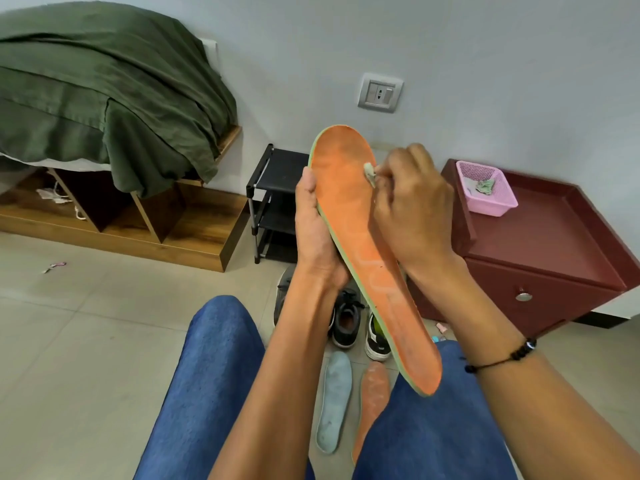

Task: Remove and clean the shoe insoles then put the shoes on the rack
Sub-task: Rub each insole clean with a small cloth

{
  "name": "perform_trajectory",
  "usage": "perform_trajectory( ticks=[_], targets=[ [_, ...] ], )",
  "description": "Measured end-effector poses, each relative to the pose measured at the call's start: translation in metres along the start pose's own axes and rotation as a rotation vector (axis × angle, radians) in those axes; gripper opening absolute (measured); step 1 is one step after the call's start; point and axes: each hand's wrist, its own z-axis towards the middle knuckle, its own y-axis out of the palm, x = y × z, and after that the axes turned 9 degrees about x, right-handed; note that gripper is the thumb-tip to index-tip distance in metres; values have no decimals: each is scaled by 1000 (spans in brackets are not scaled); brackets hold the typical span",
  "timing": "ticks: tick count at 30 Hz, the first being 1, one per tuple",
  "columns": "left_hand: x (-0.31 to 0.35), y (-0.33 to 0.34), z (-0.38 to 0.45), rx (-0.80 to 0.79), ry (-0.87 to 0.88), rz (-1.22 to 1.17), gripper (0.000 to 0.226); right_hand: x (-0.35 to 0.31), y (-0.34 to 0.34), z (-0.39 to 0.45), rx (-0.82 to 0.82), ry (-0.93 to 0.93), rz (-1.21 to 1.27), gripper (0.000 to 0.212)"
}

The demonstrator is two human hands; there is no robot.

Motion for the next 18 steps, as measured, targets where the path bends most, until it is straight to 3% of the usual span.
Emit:
perform_trajectory(
  ticks=[3,5,9,13,18],
  targets=[
    [4,-3,2,15,10,21,63,-12,-13,-4,-11,152,311,4],
    [4,-4,1,-27,-41,28,74,-32,-18,-18,-120,99,389,5],
    [1,-4,-1,-52,-67,55,76,-39,-8,-30,-139,-49,279,23],
    [-3,2,-3,0,4,68,63,-5,1,-9,-78,-114,34,18],
    [-4,2,0,9,11,115,62,5,-8,-1,28,188,213,6]
  ],
)
